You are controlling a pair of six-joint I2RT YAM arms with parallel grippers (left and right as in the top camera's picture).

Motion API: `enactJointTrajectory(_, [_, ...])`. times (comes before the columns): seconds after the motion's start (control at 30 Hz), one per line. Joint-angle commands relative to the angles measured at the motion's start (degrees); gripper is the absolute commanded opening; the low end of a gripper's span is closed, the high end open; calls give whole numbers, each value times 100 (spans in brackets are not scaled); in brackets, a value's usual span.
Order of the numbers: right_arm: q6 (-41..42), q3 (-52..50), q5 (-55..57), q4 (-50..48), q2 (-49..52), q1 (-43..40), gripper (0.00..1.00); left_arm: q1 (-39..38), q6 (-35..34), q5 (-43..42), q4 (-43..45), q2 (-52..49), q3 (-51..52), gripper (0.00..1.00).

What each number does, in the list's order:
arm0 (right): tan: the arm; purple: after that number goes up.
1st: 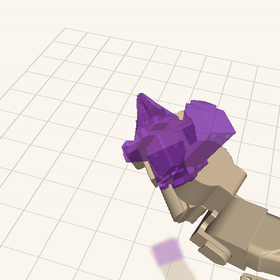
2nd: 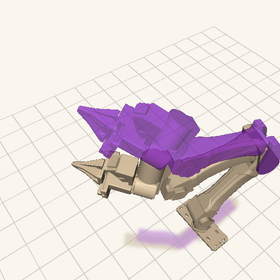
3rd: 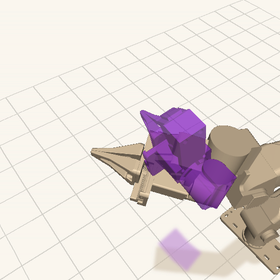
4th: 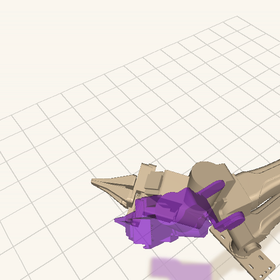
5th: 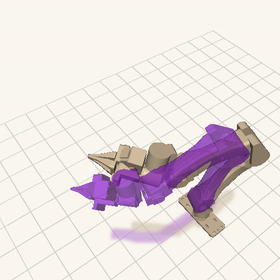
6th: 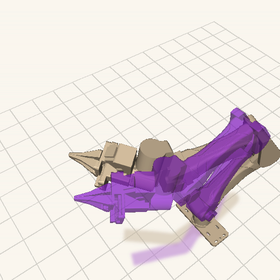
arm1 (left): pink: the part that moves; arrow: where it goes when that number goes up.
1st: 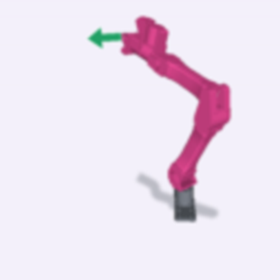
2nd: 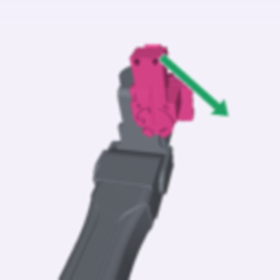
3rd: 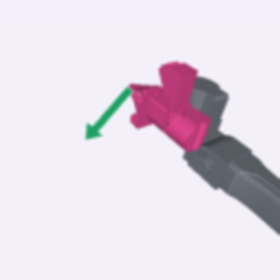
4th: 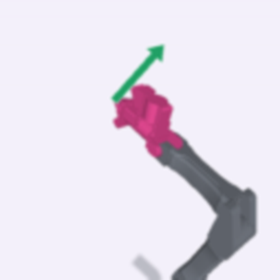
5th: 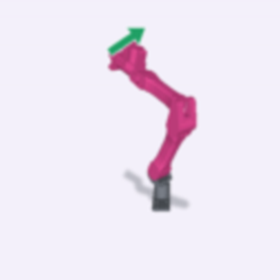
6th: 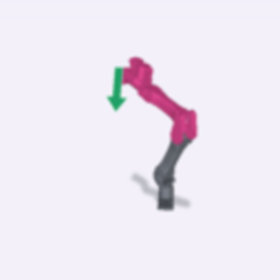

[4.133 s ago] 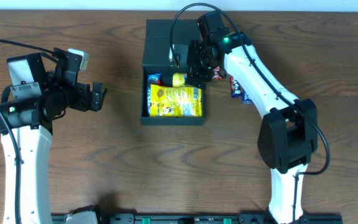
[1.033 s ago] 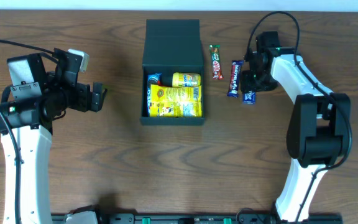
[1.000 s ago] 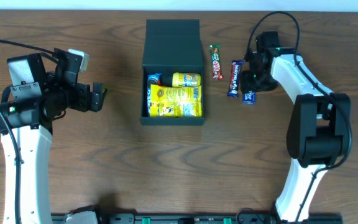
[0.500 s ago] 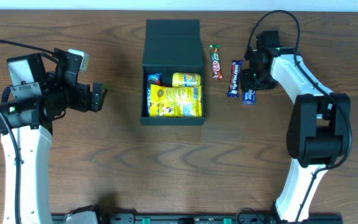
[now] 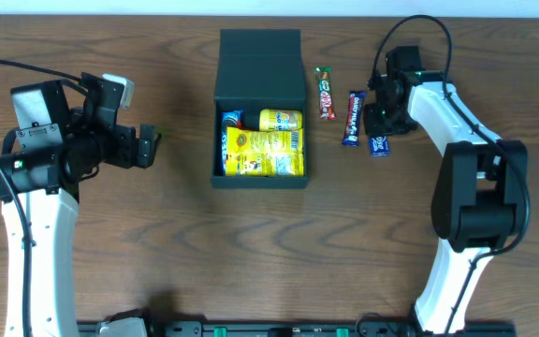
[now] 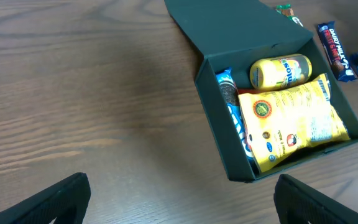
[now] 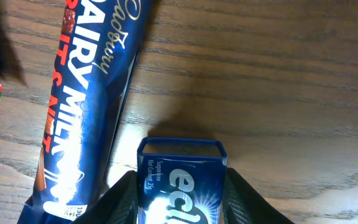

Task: Pack container
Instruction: 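Grasp the blue Eclipse tin with the right gripper, then carry the Eclipse tin over the box and lower it inside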

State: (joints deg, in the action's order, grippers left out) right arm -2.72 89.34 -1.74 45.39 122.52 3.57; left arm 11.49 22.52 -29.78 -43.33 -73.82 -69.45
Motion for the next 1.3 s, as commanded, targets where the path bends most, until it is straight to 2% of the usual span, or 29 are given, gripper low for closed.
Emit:
enactJointTrajectory(0.0, [11,-52,20,20,103,15,33,13,63,-26,-22,44,-17,96])
enactJointTrajectory(0.27, [13,-26,-28,87,103,22,31,13,61,-26,-20,44,-17,95])
enactJointTrajectory(0.4, [13,166,-205,229,103,22,25,13,61,-26,-20,44,-17,96])
enactJointTrajectory(0.77, [2,1886,-254,1287,103,151,16,13,61,-26,-17,44,-17,95])
enactJointTrajectory(0.87, [-479,2507,-697,1484,103,407,17,13,63,-26,-17,44,-17,95])
enactJointTrajectory(0.97, [-1309,2957,-1069,1482,103,815,18,13,61,-26,-22,44,-17,95])
enactJointTrajectory(1.17, [-2518,3093,-984,1353,116,1705,19,13,61,-26,-24,44,-17,95])
enactJointTrajectory(1.27, [-2830,3091,-603,1342,184,2076,22,13,61,-26,-35,44,-17,95])
